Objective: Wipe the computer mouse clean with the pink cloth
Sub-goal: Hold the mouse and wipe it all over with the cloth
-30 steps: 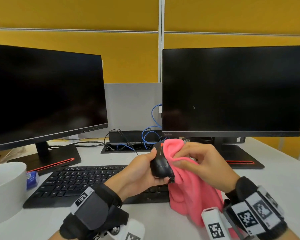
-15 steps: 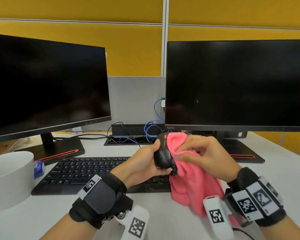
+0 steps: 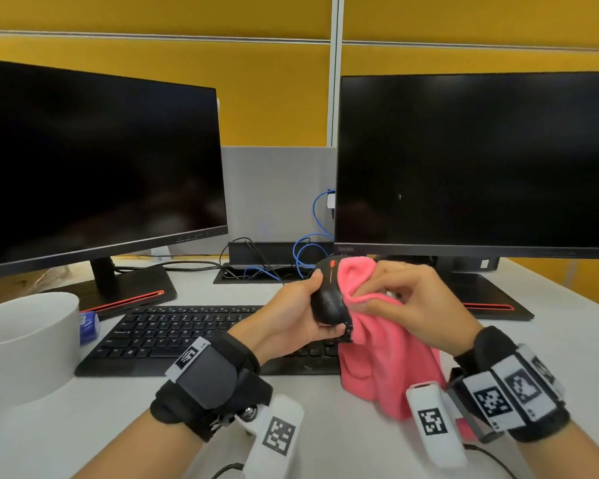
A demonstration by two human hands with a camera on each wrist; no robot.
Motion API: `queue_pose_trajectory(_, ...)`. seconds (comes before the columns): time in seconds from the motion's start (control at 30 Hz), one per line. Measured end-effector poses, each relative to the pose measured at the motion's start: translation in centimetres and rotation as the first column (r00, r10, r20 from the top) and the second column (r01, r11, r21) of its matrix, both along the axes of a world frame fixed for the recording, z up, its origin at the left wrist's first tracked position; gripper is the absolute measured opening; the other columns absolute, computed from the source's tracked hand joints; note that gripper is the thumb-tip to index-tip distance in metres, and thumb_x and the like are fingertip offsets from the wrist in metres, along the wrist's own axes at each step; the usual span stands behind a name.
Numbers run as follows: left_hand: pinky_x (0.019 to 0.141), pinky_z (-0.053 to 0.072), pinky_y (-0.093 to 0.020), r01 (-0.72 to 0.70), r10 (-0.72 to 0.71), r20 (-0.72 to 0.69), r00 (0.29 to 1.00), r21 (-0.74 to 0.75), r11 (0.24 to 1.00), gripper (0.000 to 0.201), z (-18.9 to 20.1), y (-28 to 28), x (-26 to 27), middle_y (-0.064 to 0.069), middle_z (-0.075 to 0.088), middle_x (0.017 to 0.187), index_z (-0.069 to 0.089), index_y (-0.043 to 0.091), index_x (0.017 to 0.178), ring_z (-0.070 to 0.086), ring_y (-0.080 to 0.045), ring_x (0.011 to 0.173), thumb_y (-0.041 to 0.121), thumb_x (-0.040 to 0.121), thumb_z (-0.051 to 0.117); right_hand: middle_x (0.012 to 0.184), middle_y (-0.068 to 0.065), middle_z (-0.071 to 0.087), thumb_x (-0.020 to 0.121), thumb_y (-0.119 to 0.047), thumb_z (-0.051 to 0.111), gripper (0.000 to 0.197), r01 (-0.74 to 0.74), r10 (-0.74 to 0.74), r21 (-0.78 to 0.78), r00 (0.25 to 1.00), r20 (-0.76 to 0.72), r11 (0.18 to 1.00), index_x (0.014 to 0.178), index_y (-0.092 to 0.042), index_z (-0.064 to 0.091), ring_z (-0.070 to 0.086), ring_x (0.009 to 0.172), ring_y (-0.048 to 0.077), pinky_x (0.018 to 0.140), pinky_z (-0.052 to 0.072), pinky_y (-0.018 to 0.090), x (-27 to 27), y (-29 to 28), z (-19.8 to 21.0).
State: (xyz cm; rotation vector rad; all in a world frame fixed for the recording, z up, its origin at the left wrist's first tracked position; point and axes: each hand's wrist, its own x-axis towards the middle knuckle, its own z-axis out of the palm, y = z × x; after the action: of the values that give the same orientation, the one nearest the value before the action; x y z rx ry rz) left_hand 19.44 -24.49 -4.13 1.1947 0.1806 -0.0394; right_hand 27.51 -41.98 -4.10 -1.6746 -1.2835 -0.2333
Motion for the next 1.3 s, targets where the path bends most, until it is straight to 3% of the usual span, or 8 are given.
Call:
queue_pose_trajectory(0.3,0.056,0.05,-0.031,-0.009,0.009,0.013,1.0,-0.027,1.0,0.042,0.1,0.4,0.1,-0.01,0.07,0.093,0.06,0.012,0.116,0.064,-0.022,0.077,0.038,0.106,0.03,0.088,-0.008,0.072,0.073,-0.016,0.083,0.012,-0.013,0.013,0.004,1.0,0.012,1.0,0.084,-0.02,0.08,0.067,0.091,0.015,0.083,0.054,0.032,-0.3,-0.2,0.3)
queue_pose_trajectory(0.43,0.066,0.051,-0.032,-0.014,0.014,0.011,1.0,-0.024,1.0,0.043,-0.1,0.5,0.2,-0.011,0.069,0.101,0.059,0.012,0.123,0.064,-0.023,0.082,0.039,0.106,0.03,0.087,-0.009,0.072,0.073,-0.017,0.083,0.012,-0.035,0.035,-0.012,0.997,0.066,0.999,0.084,-0.02,0.08,0.068,0.09,0.016,0.082,0.054,0.03,-0.8,0.6,0.1)
queue_pose_trajectory(0.6,0.056,0.051,-0.03,-0.003,0.003,-0.002,1.0,0.011,1.0,0.041,-0.2,0.0,0.1,-0.011,0.068,0.095,0.058,0.011,0.119,0.063,-0.022,0.076,0.039,0.105,0.031,0.084,-0.007,0.071,0.072,-0.023,0.081,0.013,0.017,-0.018,0.033,0.999,0.037,0.999,0.084,-0.019,0.08,0.066,0.088,0.016,0.08,0.053,0.03,-0.4,0.1,0.3)
queue_pose_trajectory(0.83,0.062,0.053,-0.027,0.055,-0.06,0.022,0.998,0.206,0.977,0.047,-0.3,-0.3,0.1,-0.013,0.069,0.112,0.057,0.012,0.124,0.066,-0.024,0.092,0.043,0.105,0.028,0.08,0.006,0.067,0.079,-0.014,0.077,0.009,0.173,-0.162,0.206,0.984,-0.073,0.963,0.088,-0.013,0.078,0.063,0.079,0.015,0.074,0.05,0.027,1.4,-1.2,0.1)
queue_pose_trajectory(0.93,0.069,0.054,-0.029,0.062,-0.076,0.043,0.996,0.254,0.965,0.046,-0.4,-0.3,0.1,-0.01,0.069,0.11,0.058,0.013,0.121,0.066,-0.023,0.093,0.043,0.105,0.027,0.08,-0.005,0.069,0.081,-0.009,0.076,0.007,0.157,-0.137,0.21,0.985,-0.109,0.965,0.088,-0.01,0.077,0.064,0.077,0.004,0.075,0.048,0.02,1.0,-0.3,-0.2)
queue_pose_trajectory(1.07,0.07,0.052,-0.03,0.035,-0.061,0.084,0.995,0.282,0.959,0.045,-0.4,0.1,0.1,-0.009,0.069,0.109,0.058,0.016,0.122,0.066,-0.023,0.095,0.043,0.105,0.026,0.089,-0.001,0.074,0.079,-0.012,0.078,0.008,0.005,-0.003,0.032,0.997,-0.082,0.999,0.088,-0.012,0.079,0.068,0.088,0.012,0.081,0.052,0.025,0.4,0.2,-0.5)
queue_pose_trajectory(1.2,0.062,0.055,-0.026,0.039,-0.068,0.078,0.995,0.33,0.943,0.047,-0.4,0.1,0.2,-0.008,0.069,0.113,0.056,0.014,0.127,0.068,-0.021,0.095,0.044,0.105,0.027,0.083,-0.005,0.073,0.078,-0.014,0.08,0.008,0.122,-0.116,0.161,0.992,-0.048,0.979,0.085,-0.014,0.079,0.066,0.08,0.011,0.076,0.051,0.029,0.6,0.3,-0.5)
queue_pose_trajectory(1.3,0.062,0.056,-0.027,0.022,-0.058,0.088,0.994,0.367,0.93,0.047,-0.9,0.0,0.5,-0.013,0.066,0.124,0.051,0.012,0.132,0.067,-0.024,0.101,0.044,0.105,0.028,0.086,-0.003,0.074,0.077,-0.015,0.081,0.008,0.061,-0.059,0.07,0.998,-0.028,0.996,0.085,-0.016,0.079,0.068,0.086,0.016,0.08,0.054,0.033,0.5,0.5,-0.6)
